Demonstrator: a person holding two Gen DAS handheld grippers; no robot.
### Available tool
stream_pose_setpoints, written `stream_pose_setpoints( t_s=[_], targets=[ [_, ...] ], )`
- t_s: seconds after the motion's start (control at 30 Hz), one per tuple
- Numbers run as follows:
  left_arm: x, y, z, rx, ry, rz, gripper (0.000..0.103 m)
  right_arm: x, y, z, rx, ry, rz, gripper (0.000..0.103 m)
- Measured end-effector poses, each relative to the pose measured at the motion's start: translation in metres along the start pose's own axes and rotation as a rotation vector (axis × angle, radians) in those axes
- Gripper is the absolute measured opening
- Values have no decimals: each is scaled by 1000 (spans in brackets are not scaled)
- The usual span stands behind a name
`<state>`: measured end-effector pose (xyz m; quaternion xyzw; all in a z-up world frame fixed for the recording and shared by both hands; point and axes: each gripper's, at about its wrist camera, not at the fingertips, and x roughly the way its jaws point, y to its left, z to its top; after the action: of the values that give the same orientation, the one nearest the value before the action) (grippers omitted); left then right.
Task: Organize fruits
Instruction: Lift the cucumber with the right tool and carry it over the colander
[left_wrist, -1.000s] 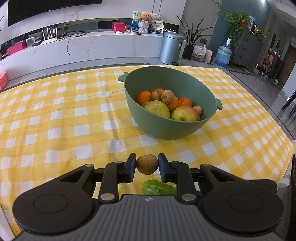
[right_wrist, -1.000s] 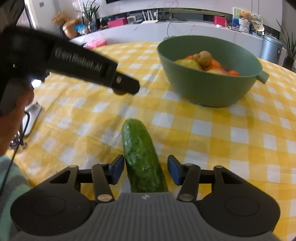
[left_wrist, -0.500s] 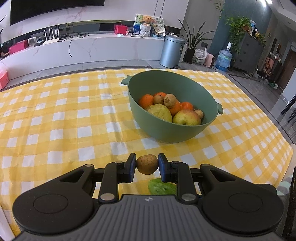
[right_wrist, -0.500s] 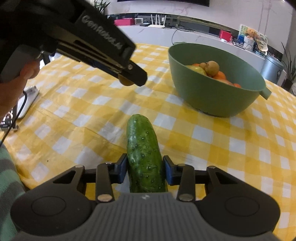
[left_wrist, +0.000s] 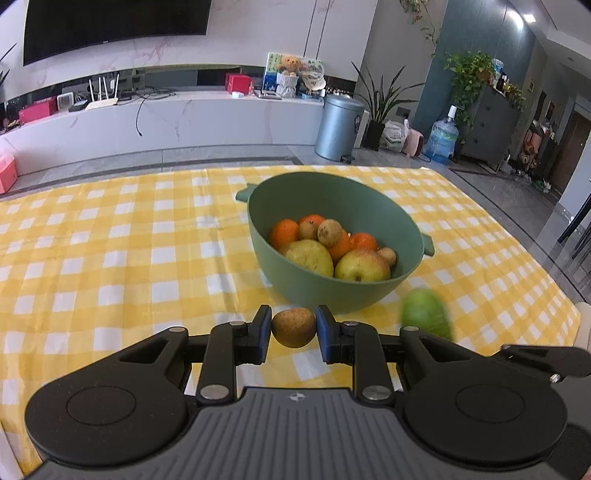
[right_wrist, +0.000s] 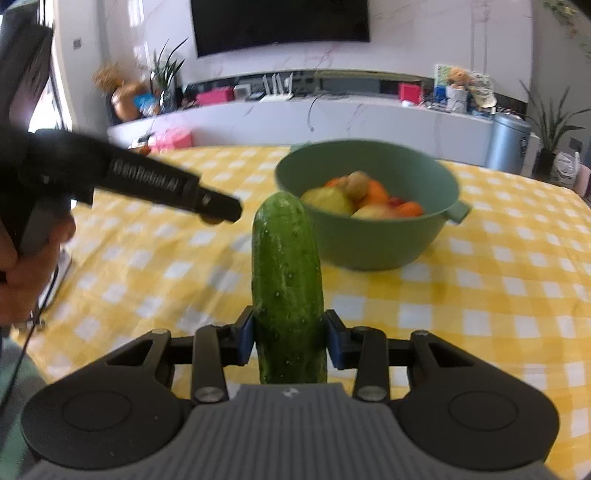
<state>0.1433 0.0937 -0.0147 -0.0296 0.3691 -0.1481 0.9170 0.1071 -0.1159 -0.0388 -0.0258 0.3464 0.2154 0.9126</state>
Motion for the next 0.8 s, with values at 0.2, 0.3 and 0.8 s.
stream_pose_setpoints(
  t_s=[0.2, 0.3, 0.8],
  targets=[
    [-3, -11, 10, 18, -48, -9, 28, -20, -18, 18, 43, -84, -14, 35],
    [-2, -18, 15, 35, -66, -12, 28, -29, -26, 29, 59, -128, -14, 35],
    [25, -14, 53, 63, -77, -38, 28, -16, -80, 115, 89, -180, 37, 35]
  ],
)
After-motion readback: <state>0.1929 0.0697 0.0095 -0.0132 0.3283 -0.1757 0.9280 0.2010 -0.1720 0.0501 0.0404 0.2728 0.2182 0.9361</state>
